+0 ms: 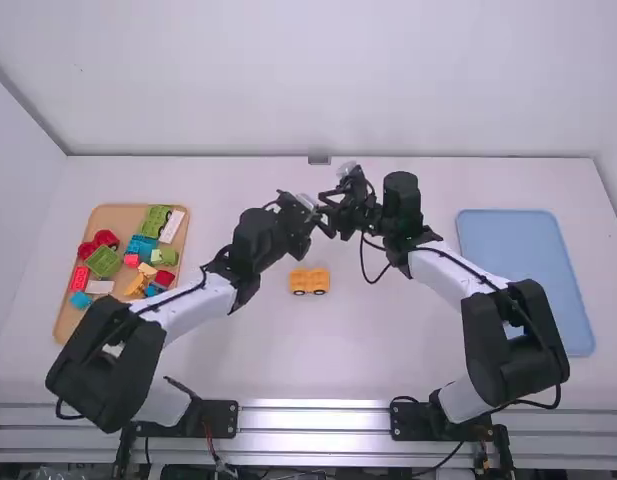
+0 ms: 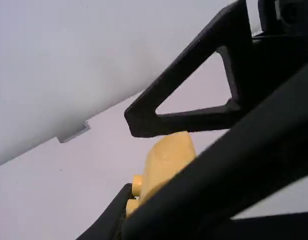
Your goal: Assemble lego blocks to make yellow taxi
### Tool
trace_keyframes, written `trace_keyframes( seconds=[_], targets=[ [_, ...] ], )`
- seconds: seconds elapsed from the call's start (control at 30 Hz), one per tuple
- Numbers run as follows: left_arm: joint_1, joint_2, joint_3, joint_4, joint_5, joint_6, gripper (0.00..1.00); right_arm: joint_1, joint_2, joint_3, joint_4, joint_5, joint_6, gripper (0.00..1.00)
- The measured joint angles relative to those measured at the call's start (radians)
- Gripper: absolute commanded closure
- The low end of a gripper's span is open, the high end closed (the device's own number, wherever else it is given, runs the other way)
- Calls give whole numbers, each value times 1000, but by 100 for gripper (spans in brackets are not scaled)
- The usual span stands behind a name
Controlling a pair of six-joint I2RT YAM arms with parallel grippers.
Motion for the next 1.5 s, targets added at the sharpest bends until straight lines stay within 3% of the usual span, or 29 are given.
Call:
trace_keyframes(
  seconds=[0.4,0.57,0.63,0.7,0.77,0.8,0.83,0.9,1.03,1.17,1.33,1.37,1.5],
  targets=[
    [0,16,-13,78,11,-50,91,2,0,1,0,17,-3,60],
    [0,17,-13,81,10,-51,83,6,0,1,-4,31,-2,70],
    [0,17,-13,81,0,-50,78,10,0,2,-5,48,4,80],
    [0,17,-13,82,-4,-50,75,12,0,3,-5,52,7,80],
    [0,17,-13,87,0,-51,65,12,0,3,-4,51,6,82],
    [0,17,-13,90,2,-51,50,11,0,5,-4,53,6,82],
    [0,17,-13,92,4,-51,44,11,0,5,-4,55,6,82],
    [0,17,-13,97,5,-54,1,11,0,9,-3,55,6,82],
    [3,17,-13,90,39,-58,1,1,0,12,-14,38,-7,82],
    [43,11,-7,29,184,-70,1,-34,1,13,-40,-58,-55,86],
    [251,5,80,-120,560,-83,1,-109,1,59,-129,-264,-163,86],
    [257,5,83,-122,573,-83,1,-110,1,61,-128,-268,-166,86],
    [370,19,169,-143,911,-34,1,-138,1,87,-109,-396,-225,86]
  ],
)
